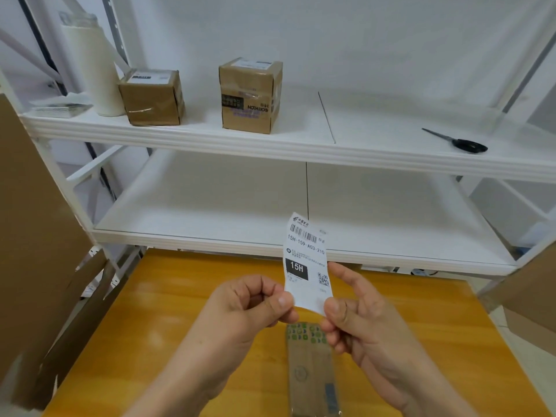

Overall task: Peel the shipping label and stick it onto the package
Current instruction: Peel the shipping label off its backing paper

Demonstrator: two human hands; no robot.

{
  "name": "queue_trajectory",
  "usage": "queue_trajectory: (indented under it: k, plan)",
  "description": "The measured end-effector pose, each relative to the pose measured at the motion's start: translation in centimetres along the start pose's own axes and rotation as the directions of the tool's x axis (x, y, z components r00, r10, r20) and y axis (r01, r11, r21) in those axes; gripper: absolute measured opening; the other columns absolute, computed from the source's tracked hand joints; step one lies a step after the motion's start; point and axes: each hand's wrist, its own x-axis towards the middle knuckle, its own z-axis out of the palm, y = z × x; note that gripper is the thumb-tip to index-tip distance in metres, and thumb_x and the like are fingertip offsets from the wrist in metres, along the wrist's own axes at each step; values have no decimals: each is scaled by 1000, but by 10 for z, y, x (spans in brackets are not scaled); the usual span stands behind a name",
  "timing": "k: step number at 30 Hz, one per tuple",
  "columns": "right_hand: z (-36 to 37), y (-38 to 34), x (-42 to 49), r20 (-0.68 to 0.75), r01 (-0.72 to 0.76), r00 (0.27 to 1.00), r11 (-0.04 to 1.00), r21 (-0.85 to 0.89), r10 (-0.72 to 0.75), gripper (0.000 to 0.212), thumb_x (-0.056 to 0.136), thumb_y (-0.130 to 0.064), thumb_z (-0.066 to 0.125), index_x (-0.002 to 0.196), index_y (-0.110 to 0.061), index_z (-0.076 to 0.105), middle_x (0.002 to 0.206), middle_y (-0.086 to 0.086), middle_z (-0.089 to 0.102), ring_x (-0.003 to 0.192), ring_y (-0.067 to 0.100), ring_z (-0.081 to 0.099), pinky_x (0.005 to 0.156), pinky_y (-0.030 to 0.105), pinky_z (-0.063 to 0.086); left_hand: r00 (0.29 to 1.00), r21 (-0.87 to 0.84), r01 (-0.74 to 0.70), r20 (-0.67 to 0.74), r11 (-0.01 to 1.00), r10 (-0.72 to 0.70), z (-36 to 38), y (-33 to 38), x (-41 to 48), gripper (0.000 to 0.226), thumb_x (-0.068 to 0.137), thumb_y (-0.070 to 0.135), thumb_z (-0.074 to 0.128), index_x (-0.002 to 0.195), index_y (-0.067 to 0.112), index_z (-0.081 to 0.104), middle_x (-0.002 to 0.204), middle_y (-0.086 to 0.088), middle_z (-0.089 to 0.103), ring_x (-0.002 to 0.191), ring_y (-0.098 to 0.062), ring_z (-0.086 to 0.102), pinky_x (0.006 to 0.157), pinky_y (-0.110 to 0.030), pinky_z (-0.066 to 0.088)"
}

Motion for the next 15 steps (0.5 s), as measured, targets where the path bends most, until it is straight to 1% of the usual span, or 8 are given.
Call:
queue_trajectory:
  k: [2,4,6,9,12,13,14,15]
  plan:
    - [1,0,-2,-9,24,1000,999,-47,-24,71,71,-20,78,133,-39,50,68,12,68,58,19,61,53,28,49,1000,1,-14,1,1000,14,1,0,-2,11,74,29,71,73,18,73,75,-11,75,71,-12,65,72,-26,47]
    - [2,-2,-6,-18,46,999,991,-124,-48,67,75,-20,76,130,-46,48,76,12,73,67,22,67,63,32,52,1000,-21,-20,-4,1000,20,2,0,-3,11,74,27,71,73,17,73,73,-12,74,71,-13,65,70,-24,48]
    - [3,-5,-8,-14,68,997,982,-176,-71,58,78,-21,75,125,-49,54,82,9,75,74,21,70,68,31,54,1000,-48,-23,-19,999,22,2,0,-3,12,73,26,71,73,14,73,73,-13,74,71,-15,65,72,-27,48]
    - [6,-10,-12,-6,90,996,985,-149,-92,43,76,-21,75,115,-37,68,81,9,72,74,20,70,65,28,55,999,-75,-30,-43,997,27,3,0,-4,20,73,27,72,77,7,71,73,-13,73,72,-18,65,75,-32,47]
    - [8,-13,-11,14,79,997,996,-27,-79,32,70,-14,76,101,-23,76,73,7,67,67,18,67,59,26,55,997,-96,-42,-61,995,36,5,2,-5,17,74,27,71,75,10,72,72,-14,72,71,-17,64,75,-32,47]
    - [8,-13,-11,24,71,997,997,17,-72,30,68,-15,79,98,-18,78,70,7,65,65,17,66,57,25,54,997,-100,-47,-63,994,41,6,3,-6,16,74,28,71,74,12,72,72,-15,71,71,-18,64,74,-33,48]
    - [7,-13,-11,38,66,997,997,47,-68,34,63,-21,86,96,-14,78,69,7,64,62,15,65,56,24,54,997,-105,-52,-65,993,46,6,4,-6,15,74,28,71,73,13,72,71,-15,71,71,-18,64,74,-34,47]
    - [6,-13,-10,53,65,996,996,66,-68,45,55,-27,92,95,-11,78,67,7,64,61,14,64,55,23,55,997,-115,-56,-67,992,48,7,5,-7,14,74,28,71,72,14,72,71,-14,70,70,-19,64,74,-34,47]
